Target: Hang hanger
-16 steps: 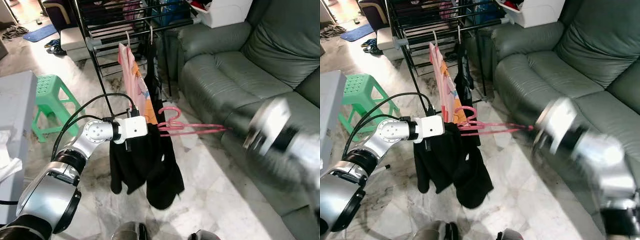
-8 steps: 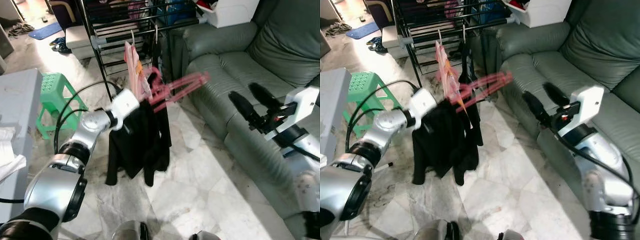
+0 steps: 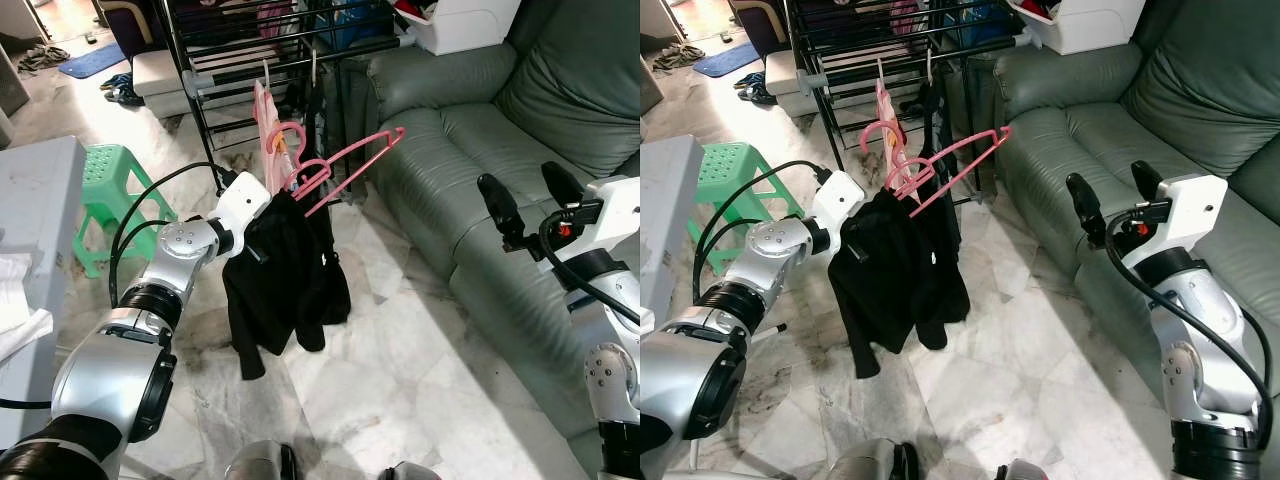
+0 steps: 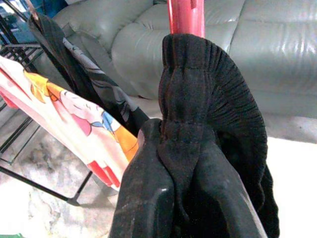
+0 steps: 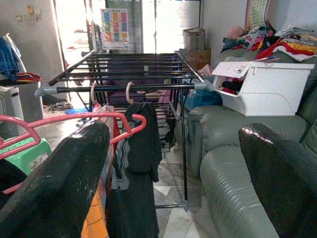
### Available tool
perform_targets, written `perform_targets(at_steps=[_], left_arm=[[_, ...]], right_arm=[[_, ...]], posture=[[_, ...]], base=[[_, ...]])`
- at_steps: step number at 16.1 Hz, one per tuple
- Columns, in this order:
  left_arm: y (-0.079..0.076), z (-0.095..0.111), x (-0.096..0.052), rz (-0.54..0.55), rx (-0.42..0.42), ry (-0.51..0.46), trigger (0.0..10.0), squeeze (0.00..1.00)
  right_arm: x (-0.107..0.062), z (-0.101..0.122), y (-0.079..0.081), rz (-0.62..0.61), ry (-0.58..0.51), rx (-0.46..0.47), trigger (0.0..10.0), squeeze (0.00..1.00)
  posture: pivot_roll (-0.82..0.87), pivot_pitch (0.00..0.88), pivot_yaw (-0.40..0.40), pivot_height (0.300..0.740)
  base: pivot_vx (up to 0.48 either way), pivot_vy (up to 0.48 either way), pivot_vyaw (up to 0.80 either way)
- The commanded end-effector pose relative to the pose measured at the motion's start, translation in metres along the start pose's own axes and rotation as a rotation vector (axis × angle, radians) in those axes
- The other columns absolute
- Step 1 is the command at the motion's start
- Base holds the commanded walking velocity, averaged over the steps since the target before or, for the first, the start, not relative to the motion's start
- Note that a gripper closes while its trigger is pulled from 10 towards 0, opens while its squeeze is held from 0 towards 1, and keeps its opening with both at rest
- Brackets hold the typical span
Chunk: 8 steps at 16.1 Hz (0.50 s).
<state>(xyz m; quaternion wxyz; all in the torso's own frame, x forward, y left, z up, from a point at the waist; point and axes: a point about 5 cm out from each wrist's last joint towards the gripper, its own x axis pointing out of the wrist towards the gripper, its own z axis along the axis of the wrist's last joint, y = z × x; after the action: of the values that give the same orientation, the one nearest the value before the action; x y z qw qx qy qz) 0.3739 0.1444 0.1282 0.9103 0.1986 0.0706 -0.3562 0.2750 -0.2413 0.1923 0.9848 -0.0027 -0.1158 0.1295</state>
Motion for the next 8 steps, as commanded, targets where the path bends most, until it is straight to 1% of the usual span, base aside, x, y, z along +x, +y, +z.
perform_targets(at_steps=[1,8], left_arm=[[0.0065,0.0087,-0.0002,0.011,0.0,-0.027,0.0,0.0],[0.0065,0.0087,-0.0002,0.011,0.0,-0.027,0.0,0.0]], right_arm=[[0.0013,0.0028,-0.002,-0.013,-0.012,-0.007,10.0,1.0],[0.0013,0.0028,-0.002,-0.013,-0.012,-0.007,10.0,1.0]], posture=[[-0.08,0.004,0.075,0.74],[-0.08,0.004,0.075,0.74]], base=[[0.0,0.0,0.0],[0.0,0.0,0.0]])
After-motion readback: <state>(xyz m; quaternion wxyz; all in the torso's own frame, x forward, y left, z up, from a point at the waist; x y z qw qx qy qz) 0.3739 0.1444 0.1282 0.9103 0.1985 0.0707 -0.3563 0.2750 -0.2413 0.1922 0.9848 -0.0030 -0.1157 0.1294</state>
